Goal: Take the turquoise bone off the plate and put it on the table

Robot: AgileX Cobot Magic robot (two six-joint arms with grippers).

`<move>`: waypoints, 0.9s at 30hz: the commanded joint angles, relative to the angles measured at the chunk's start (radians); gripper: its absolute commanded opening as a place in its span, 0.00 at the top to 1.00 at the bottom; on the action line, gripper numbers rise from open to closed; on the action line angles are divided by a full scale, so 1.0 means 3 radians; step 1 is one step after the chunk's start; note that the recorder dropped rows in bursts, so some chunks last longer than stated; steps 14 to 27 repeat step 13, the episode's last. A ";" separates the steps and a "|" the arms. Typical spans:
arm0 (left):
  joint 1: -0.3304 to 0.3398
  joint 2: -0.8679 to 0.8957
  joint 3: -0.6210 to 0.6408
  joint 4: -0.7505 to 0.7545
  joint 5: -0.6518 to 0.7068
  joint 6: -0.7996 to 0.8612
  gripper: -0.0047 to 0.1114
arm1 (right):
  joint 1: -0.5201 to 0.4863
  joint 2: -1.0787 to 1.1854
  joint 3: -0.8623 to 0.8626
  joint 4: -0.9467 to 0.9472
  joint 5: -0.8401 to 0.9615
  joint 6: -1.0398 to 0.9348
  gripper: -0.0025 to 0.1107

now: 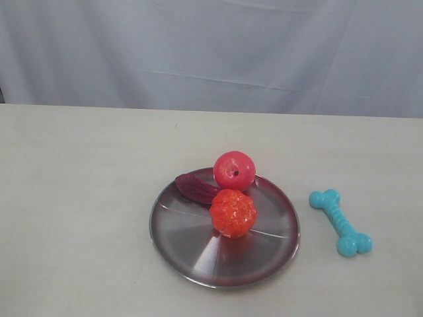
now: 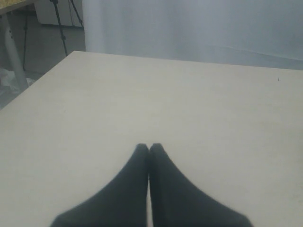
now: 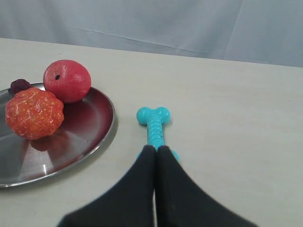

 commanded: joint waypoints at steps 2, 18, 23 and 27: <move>-0.0023 -0.0004 0.0011 0.0001 -0.0003 -0.0004 0.96 | -0.0020 -0.0020 0.0010 -0.0001 -0.0010 0.0014 0.97; -0.0023 -0.0004 0.0011 0.0001 -0.0003 -0.0004 0.96 | -0.0020 -0.0020 0.0010 -0.0001 -0.0010 0.0043 0.97; -0.0023 -0.0004 0.0011 0.0001 -0.0003 -0.0004 0.96 | -0.0020 -0.0020 0.0010 -0.0001 -0.0010 0.0043 0.97; -0.0023 -0.0004 0.0011 0.0001 -0.0003 -0.0004 0.96 | -0.0020 -0.0020 0.0010 -0.0001 -0.0010 0.0043 0.97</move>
